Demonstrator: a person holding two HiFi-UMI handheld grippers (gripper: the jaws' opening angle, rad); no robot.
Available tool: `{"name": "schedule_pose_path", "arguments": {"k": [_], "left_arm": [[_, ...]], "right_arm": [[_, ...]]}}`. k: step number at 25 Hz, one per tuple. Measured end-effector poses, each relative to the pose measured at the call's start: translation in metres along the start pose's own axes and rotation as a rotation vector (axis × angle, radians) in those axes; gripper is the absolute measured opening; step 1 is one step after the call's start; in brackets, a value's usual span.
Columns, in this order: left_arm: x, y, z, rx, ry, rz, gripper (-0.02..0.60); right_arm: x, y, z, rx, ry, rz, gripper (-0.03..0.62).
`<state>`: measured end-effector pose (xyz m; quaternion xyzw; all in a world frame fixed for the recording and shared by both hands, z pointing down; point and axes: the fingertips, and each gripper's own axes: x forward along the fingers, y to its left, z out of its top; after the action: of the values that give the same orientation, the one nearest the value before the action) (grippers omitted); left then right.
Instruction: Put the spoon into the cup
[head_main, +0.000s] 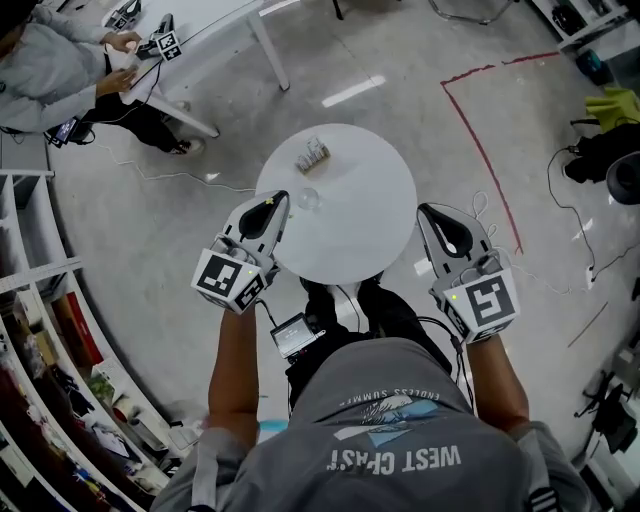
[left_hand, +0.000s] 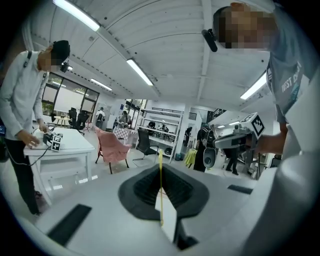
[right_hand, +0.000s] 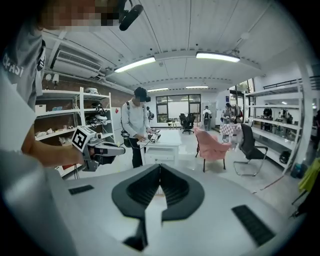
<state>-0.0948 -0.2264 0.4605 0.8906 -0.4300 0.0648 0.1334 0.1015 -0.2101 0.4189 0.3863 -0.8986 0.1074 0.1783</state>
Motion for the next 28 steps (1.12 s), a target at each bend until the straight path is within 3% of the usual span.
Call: {"name": "schedule_pose_path", "arguments": {"k": [8,20,28], "left_arm": [[0.005,0.016,-0.021,-0.082,-0.006,0.028,0.000],[0.011,0.036,-0.049,-0.133,-0.010,0.073,0.000],[0.026,0.044,-0.072,-0.184,-0.011,0.100,0.000]], "right_arm": [[0.004,0.009,-0.015,0.009,0.045,0.013,0.003],[0.013,0.022,-0.014,-0.008,0.018,0.046,0.003],[0.012,0.019,-0.030,0.024,0.066,0.047,0.003]]}}
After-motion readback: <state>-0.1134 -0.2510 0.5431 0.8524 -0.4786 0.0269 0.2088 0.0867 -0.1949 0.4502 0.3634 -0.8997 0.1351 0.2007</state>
